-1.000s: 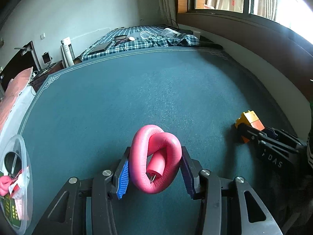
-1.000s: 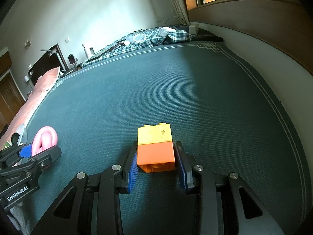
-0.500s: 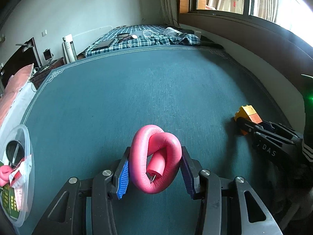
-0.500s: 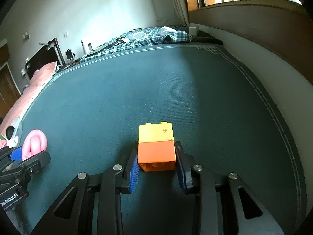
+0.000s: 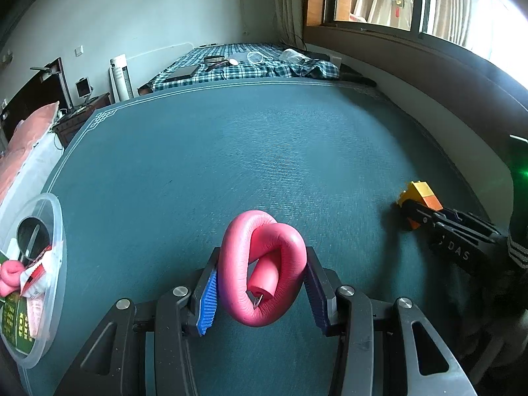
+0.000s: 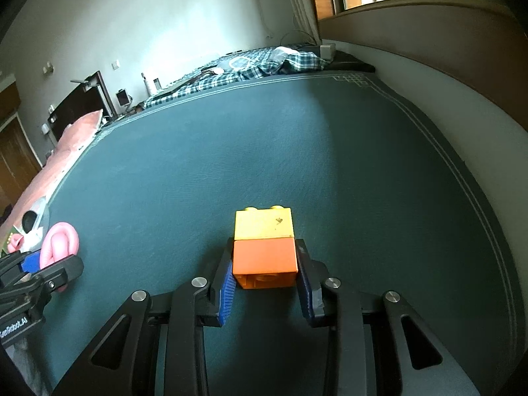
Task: Organize objects
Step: 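Carry the pink ring toward the bowl while the right carries the orange brick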
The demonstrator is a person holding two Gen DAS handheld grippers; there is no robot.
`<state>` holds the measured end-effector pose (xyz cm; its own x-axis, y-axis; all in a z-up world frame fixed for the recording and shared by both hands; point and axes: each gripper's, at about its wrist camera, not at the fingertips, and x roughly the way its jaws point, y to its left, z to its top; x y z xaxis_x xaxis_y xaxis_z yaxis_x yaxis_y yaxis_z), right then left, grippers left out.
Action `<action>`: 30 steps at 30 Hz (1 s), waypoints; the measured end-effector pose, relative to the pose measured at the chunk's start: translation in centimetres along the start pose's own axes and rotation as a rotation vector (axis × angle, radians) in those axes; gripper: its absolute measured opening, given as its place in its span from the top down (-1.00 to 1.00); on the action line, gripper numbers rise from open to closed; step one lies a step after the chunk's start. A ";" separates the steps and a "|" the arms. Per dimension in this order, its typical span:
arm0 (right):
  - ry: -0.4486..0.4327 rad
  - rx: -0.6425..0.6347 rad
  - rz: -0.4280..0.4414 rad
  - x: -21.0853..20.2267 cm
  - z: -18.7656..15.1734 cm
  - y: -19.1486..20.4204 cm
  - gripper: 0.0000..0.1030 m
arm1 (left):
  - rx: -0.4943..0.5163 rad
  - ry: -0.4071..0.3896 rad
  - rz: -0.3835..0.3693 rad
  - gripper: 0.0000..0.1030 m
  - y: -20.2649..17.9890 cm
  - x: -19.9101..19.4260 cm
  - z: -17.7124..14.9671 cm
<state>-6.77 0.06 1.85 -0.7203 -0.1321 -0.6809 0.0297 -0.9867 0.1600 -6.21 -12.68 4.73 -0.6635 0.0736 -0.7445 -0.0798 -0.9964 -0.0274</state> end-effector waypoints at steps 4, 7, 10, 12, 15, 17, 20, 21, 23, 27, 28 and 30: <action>-0.004 -0.004 0.014 -0.8 -0.9 0.6 0.36 | -0.002 -0.004 -0.008 0.05 0.3 -0.5 -0.4; -0.007 -0.001 0.025 -1.2 -1.5 0.9 0.36 | -0.008 -0.006 -0.014 0.05 0.6 -0.8 -0.7; -0.008 0.005 0.028 -1.6 -1.9 1.0 0.36 | -0.017 -0.009 -0.017 0.05 1.1 -1.2 -1.0; -0.005 0.011 0.026 -1.7 -2.0 1.1 0.36 | -0.022 -0.011 -0.019 0.05 1.5 -1.5 -1.3; -0.001 0.013 0.024 -2.0 -2.4 1.3 0.36 | -0.027 -0.017 -0.020 0.05 2.1 -2.0 -1.7; 0.002 0.011 0.023 -2.2 -2.7 1.7 0.36 | -0.031 -0.021 -0.021 0.05 2.4 -2.4 -1.9; 0.006 0.008 0.024 -2.6 -3.3 2.2 0.36 | -0.043 -0.029 -0.020 0.05 3.2 -2.9 -2.0; 0.007 0.010 0.023 -2.7 -3.5 2.4 0.36 | -0.048 -0.032 -0.020 0.05 3.5 -3.0 -2.1; 0.009 0.019 0.023 -2.9 -3.7 2.4 0.36 | -0.058 -0.038 -0.019 0.05 4.1 -3.5 -2.3; 0.013 0.020 0.014 -3.2 -4.1 2.9 0.36 | -0.075 -0.056 -0.016 0.05 5.5 -4.5 -2.7; 0.014 0.017 0.013 -3.2 -4.2 3.1 0.36 | -0.080 -0.060 -0.014 0.05 5.9 -4.7 -2.8; 0.017 0.013 0.012 -3.3 -4.4 3.4 0.36 | -0.089 -0.065 -0.009 0.05 6.6 -5.0 -2.9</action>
<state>-1.19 -3.31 1.49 -0.7078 -0.1453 -0.6913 0.0286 -0.9837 0.1774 -1.24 -19.73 6.32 -0.7101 0.0821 -0.6993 -0.0214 -0.9952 -0.0951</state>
